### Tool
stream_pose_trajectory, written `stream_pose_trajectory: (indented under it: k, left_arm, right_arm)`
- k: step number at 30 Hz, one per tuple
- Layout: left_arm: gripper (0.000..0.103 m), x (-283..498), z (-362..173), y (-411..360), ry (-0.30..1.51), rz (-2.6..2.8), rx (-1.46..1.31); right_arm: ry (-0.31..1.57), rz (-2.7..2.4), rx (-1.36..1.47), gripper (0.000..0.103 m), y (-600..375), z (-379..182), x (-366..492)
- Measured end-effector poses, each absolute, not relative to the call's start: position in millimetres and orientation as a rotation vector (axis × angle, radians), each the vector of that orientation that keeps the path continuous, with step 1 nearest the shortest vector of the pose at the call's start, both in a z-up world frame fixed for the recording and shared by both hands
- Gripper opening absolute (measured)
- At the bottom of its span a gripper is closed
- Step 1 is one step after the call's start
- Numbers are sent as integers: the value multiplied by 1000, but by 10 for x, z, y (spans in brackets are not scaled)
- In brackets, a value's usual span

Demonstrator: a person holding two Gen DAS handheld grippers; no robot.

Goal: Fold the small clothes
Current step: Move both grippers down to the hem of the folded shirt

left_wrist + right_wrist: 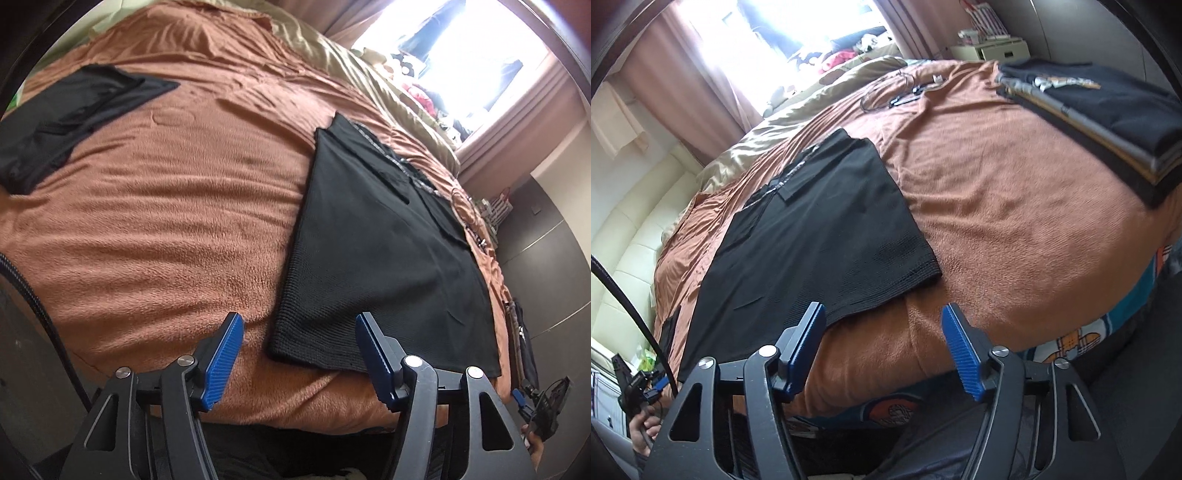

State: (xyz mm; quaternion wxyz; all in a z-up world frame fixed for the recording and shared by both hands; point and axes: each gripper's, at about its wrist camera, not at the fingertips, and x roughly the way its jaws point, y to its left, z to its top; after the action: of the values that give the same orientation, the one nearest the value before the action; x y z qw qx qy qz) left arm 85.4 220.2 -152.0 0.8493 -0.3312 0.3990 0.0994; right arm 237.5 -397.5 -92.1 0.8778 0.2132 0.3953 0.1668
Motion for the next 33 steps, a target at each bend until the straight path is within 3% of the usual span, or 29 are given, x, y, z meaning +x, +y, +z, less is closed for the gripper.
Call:
stream_pose_trajectory:
  k: [19, 26, 33]
  left_arm:
    - [47, 950, -1819, 2394, 885, 250, -901]
    - [45, 845, -1826, 2339, 879, 228, -952]
    - [45, 780, -1833, 2268, 875, 200, -1019]
  right_arm:
    - [907, 346, 599, 57, -4029, -1365, 3032]
    - [899, 393, 721, 55, -4130, -1544, 2952]
    - [885, 434, 818, 47, -4114, -1685, 2943]
